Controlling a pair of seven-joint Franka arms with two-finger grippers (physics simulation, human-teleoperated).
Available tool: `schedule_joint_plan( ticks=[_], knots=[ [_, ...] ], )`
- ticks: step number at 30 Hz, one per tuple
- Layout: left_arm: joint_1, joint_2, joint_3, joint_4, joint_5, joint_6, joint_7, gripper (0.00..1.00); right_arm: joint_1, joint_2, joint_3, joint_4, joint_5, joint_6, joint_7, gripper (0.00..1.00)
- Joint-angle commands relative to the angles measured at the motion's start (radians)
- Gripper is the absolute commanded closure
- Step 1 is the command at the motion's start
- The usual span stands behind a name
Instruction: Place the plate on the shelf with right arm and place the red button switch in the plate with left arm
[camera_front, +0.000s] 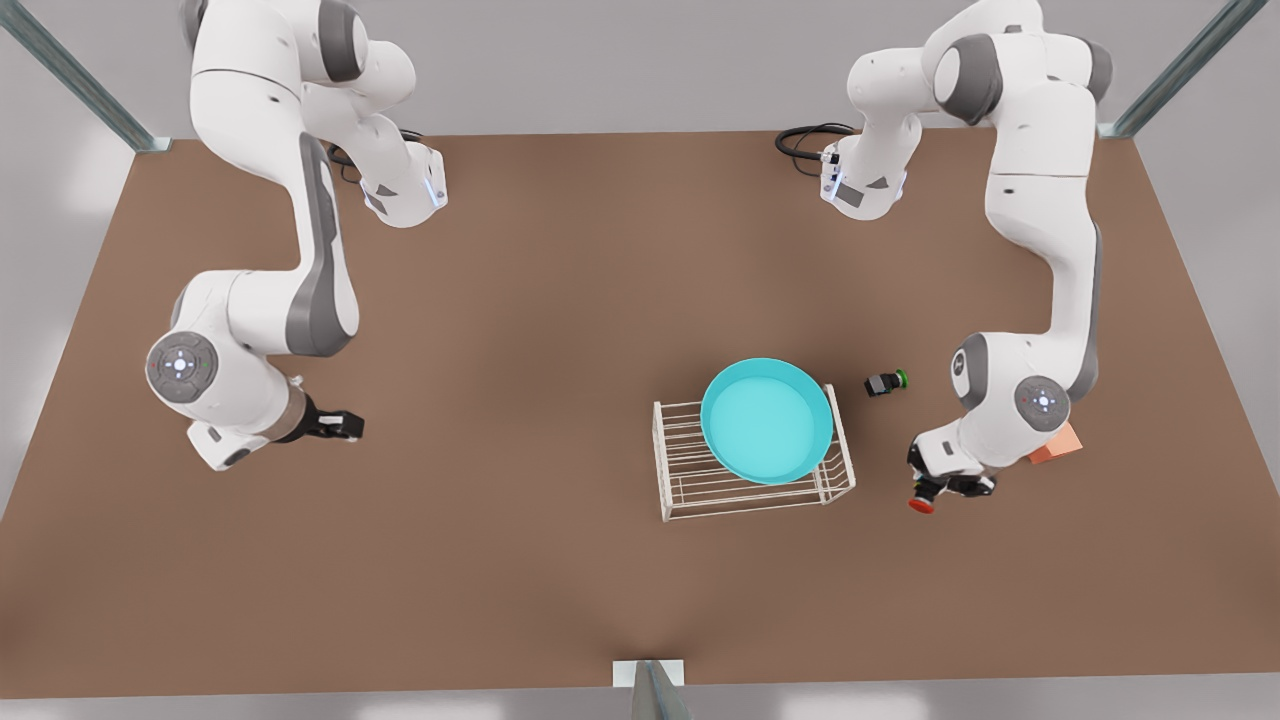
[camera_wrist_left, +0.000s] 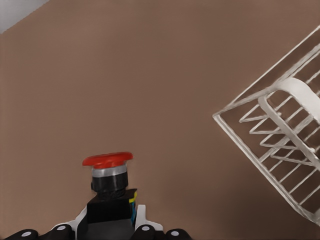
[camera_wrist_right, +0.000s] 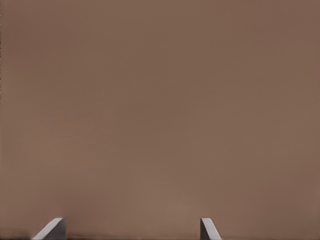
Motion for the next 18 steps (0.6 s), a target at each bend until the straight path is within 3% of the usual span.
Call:
schedule_joint_plan(
  ticks=[1, 6, 12, 15, 18],
  knots=[
    [-0.012, -0.003, -0.001, 0.032, -0.016, -0.164, -0.292, 0.64, 0.0, 0.001, 0.0, 0.001, 0.012, -0.019, -0.331, 0.0],
    [-0.024, -0.006, -0.178, 0.262, -0.014, -0.389, -0.78, 0.64, 0.0, 0.002, 0.0, 0.001, 0.012, -0.022, -0.331, 0.0],
    [-0.065, -0.118, -0.298, 0.242, -0.011, -0.471, -1.052, 0.64, 0.003, 0.001, 0.001, 0.001, 0.012, -0.024, -0.331, 0.0],
    [-0.193, -0.076, -0.297, 0.242, 0.048, -0.403, -1.239, 0.64, 0.003, 0.001, 0.0, 0.004, 0.012, -0.025, -0.332, 0.0],
    [-0.199, -0.087, -0.295, 0.134, 0.107, -0.333, -1.238, 0.64, 0.003, 0.001, 0.0, 0.005, 0.012, -0.027, -0.332, 0.0]
  ],
)
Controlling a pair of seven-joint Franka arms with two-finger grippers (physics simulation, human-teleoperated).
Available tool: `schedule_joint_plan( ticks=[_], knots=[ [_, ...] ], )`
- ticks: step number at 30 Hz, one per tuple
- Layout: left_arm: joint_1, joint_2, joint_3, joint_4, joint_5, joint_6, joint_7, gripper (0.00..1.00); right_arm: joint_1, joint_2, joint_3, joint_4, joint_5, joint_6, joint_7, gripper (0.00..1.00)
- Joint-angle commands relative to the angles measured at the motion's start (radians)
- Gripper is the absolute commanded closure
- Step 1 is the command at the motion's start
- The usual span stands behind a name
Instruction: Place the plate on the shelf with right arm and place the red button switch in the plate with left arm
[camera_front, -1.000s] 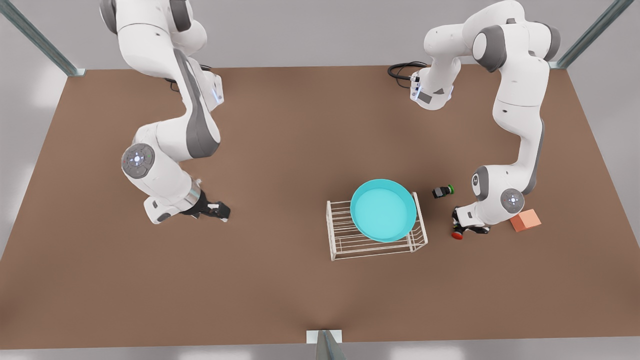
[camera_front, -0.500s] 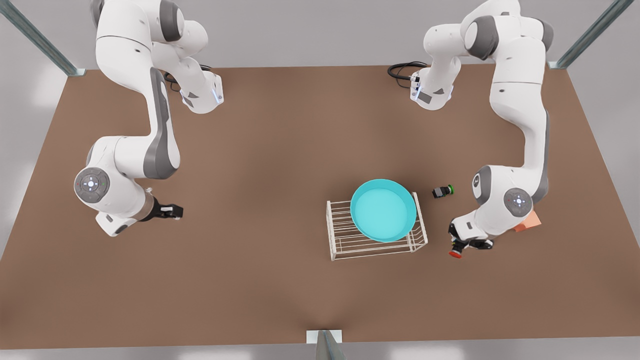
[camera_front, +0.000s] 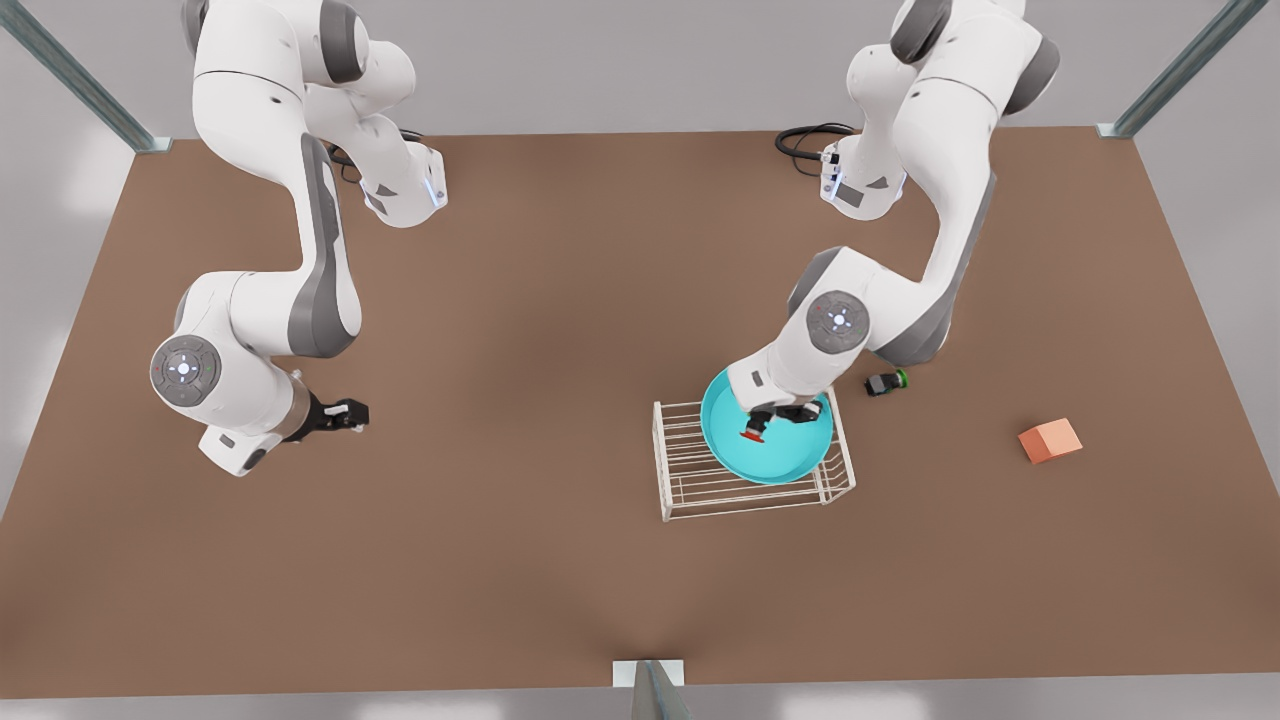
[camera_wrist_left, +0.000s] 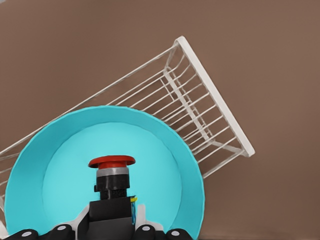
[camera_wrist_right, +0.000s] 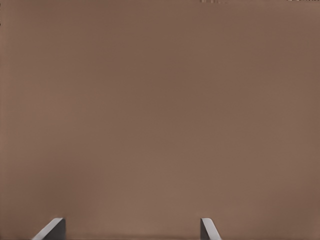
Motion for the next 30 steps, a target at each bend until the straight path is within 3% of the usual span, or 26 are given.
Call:
schedule_joint_plan(
  ticks=[1, 4, 5, 6, 10, 12, 14, 15, 16, 20, 21, 22, 23, 26, 30],
  knots=[
    [0.025, -0.017, 0.002, -0.046, 0.032, 0.041, -0.524, 0.64, 0.0, -0.001, 0.0, 0.0, 0.001, -0.004, -0.123, 0.0],
    [0.048, -0.02, 0.003, -0.058, 0.034, 0.056, -0.498, 0.64, 0.0, -0.001, 0.0, 0.0, 0.001, -0.008, -0.127, 0.0],
    [0.048, -0.019, 0.003, -0.075, 0.034, 0.078, -0.498, 0.28, 0.0, -0.001, 0.0, 0.0, 0.001, -0.008, -0.125, 0.0],
    [0.048, -0.02, 0.003, -0.074, 0.034, 0.078, -0.5, 0.0, 0.0, 0.0, 0.0, 0.0, 0.001, -0.008, -0.125, 0.0],
    [0.062, -0.042, 0.012, -0.062, 0.041, 0.049, -0.429, 0.0, 0.0, -0.001, 0.0, 0.0, 0.013, -0.008, -0.127, 0.0],
    [0.18, -0.042, 0.029, 0.123, 0.068, -0.256, 0.034, 0.0, 0.0, -0.001, 0.0, 0.0, 0.015, -0.01, -0.123, 0.0],
    [0.372, -0.095, 0.026, 0.15, 0.028, -0.442, 0.114, 0.0, 0.0, -0.001, 0.0, 0.0, 0.013, -0.01, -0.123, 0.0],
    [0.464, -0.195, 0.026, 0.058, -0.083, -0.416, 0.077, 0.0, 0.0, -0.001, 0.0, 0.0, 0.013, -0.01, -0.125, 0.0],
    [0.495, -0.394, 0.031, -0.199, -0.081, -0.208, 0.063, 0.0, 0.0, -0.001, 0.0, 0.0, 0.013, -0.01, -0.125, 0.0],
    [0.499, -0.276, 0.034, -0.065, -0.08, -0.191, 0.062, 0.0, -0.001, 0.002, 0.0, 0.0, 0.015, -0.01, -0.128, 0.0],
    [0.348, -0.25, 0.177, -0.014, -0.081, -0.255, 0.08, 0.0, -0.001, 0.002, 0.0, 0.0, 0.015, -0.01, -0.127, 0.0],
    [0.168, -0.267, 0.396, -0.02, -0.192, -0.342, 0.143, 0.0, -0.001, 0.002, 0.0, 0.0, 0.015, -0.01, -0.128, 0.0],
    [0.168, -0.411, 0.4, -0.205, -0.199, -0.251, 0.157, 0.0, -0.001, 0.005, 0.0, 0.0, 0.015, -0.01, -0.13, 0.0],
    [0.16, -0.296, 0.384, -0.014, -0.153, -0.26, 0.082, 0.0, -0.005, 0.008, 0.0, 0.0, 0.015, -0.01, -0.131, 0.0],
    [0.153, -0.279, 0.38, -0.014, -0.158, -0.26, 0.077, 0.0, -0.005, 0.022, 0.0, 0.0, 0.016, -0.008, -0.128, 0.0]
  ],
)
